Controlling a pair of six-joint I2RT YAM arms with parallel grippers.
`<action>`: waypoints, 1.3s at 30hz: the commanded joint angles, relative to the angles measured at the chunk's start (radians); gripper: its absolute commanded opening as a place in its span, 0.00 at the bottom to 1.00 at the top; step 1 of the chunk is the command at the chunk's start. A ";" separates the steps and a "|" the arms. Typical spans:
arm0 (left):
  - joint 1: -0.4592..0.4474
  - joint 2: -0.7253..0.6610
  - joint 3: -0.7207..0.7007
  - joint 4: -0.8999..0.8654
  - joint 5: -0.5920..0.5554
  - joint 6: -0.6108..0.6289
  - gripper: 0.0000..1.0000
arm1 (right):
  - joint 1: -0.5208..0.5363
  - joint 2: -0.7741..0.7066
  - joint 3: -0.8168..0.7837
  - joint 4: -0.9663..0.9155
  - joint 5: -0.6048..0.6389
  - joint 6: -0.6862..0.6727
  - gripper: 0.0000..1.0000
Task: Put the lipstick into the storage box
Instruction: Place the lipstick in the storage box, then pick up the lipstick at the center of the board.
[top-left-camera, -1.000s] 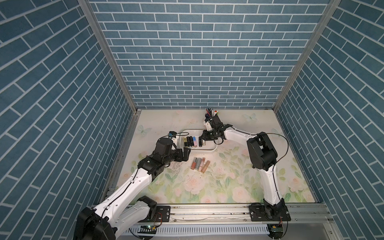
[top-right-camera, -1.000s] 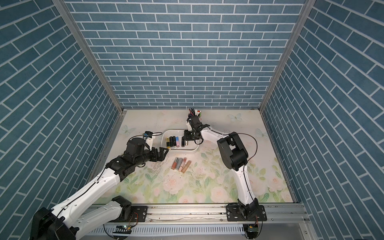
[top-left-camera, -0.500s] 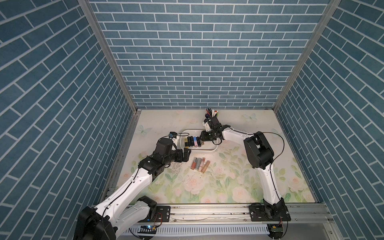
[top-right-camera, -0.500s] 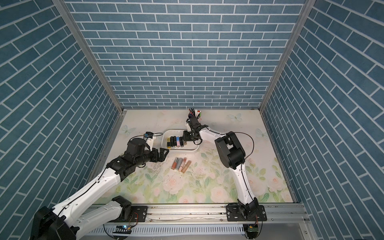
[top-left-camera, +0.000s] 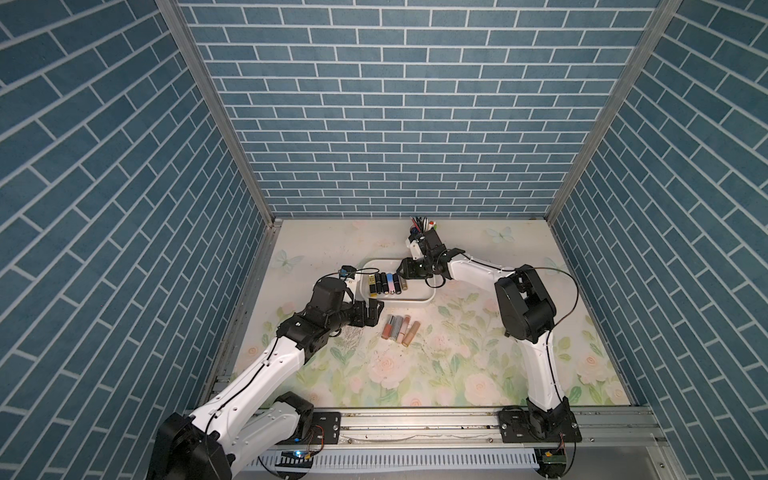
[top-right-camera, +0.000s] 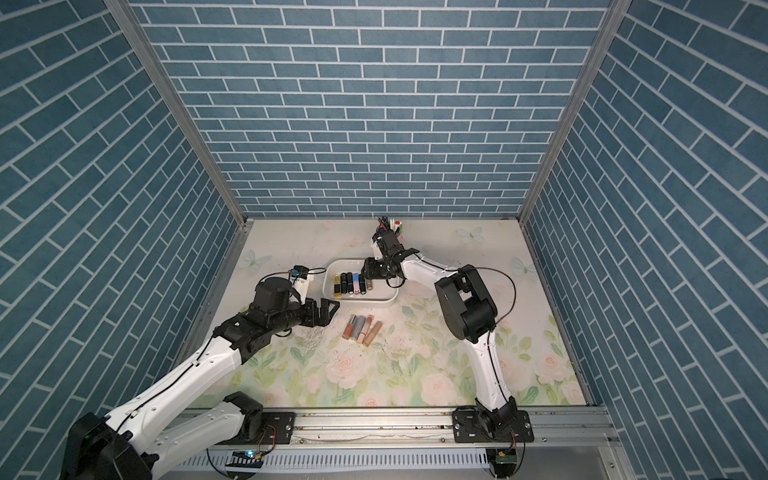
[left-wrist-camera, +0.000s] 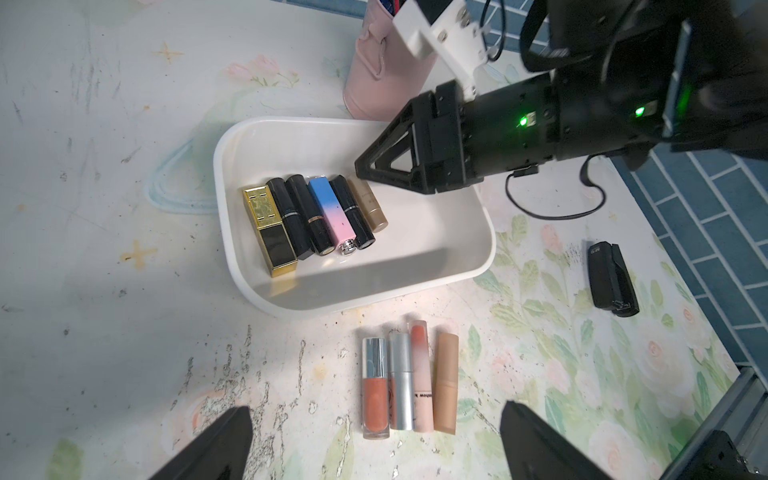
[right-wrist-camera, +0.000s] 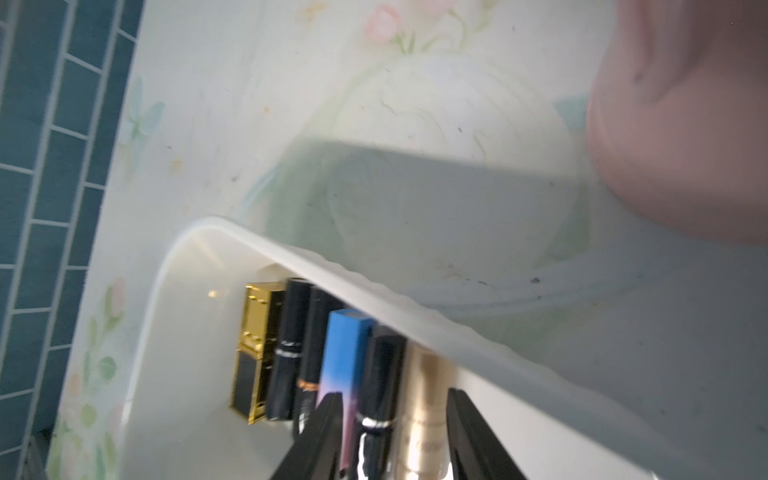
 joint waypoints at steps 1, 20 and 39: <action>0.006 -0.016 -0.015 -0.001 0.020 0.014 1.00 | 0.021 -0.137 -0.031 -0.006 0.006 0.015 0.47; 0.004 -0.004 -0.077 0.062 0.080 0.000 1.00 | 0.288 -0.463 -0.470 -0.239 0.333 0.140 0.65; -0.002 0.004 -0.077 0.057 0.096 0.015 1.00 | 0.306 -0.323 -0.461 -0.237 0.358 0.165 0.65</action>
